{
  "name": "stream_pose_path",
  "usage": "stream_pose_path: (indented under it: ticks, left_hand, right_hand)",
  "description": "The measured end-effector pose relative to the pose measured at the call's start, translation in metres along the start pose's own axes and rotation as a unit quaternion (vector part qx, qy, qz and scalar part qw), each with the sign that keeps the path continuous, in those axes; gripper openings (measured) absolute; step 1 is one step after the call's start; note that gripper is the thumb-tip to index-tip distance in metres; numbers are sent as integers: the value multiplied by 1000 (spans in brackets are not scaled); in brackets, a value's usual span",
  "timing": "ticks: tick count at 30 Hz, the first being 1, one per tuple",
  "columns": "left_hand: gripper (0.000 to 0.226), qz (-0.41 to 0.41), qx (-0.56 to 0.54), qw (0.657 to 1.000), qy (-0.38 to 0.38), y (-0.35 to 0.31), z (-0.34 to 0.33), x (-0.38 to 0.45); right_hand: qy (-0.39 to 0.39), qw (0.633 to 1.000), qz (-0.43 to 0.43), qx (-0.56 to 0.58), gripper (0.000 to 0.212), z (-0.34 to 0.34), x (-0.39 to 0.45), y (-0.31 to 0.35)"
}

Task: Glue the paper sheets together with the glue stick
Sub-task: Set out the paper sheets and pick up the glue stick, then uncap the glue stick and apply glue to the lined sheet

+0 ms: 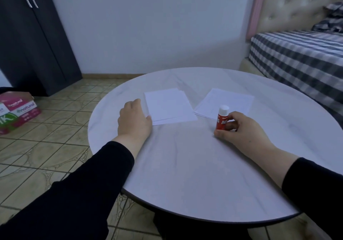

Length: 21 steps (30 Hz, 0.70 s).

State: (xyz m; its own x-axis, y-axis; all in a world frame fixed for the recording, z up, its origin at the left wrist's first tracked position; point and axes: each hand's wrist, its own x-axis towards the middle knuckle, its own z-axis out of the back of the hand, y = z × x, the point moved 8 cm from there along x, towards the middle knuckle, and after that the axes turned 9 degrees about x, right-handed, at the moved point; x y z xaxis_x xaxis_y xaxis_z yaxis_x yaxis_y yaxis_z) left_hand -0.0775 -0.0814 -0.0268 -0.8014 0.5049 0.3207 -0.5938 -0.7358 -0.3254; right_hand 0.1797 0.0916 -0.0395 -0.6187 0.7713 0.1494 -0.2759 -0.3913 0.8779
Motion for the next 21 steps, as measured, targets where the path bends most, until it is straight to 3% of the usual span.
stream_pose_path:
  ticks: [2,4,7,11,17,21]
  left_hand:
    - [51,-74,18,996,-38,-29,6,-10]
    - [45,-134,-40,990,-17,-60,1,-25]
    - [30,-124,-194,971,71,-94,-13,-46]
    - [23,-142,-294,941,91,-119,-11,-56]
    - [35,-186,-324,923,91,-135,-7,-62]
    - [26,-196,-337,914,108,-140,-8,-67]
  right_hand:
    - [-2,1000,0,19,30,1,0,0]
    - [-7,998,7,62,24,3,1,2]
    - [-4,996,16,93,17,4,2,2]
    - [0,996,18,90,16,7,-1,1]
    - [-14,994,83,70,14,9,-7,10]
    - [-10,993,105,57,12,5,-10,17]
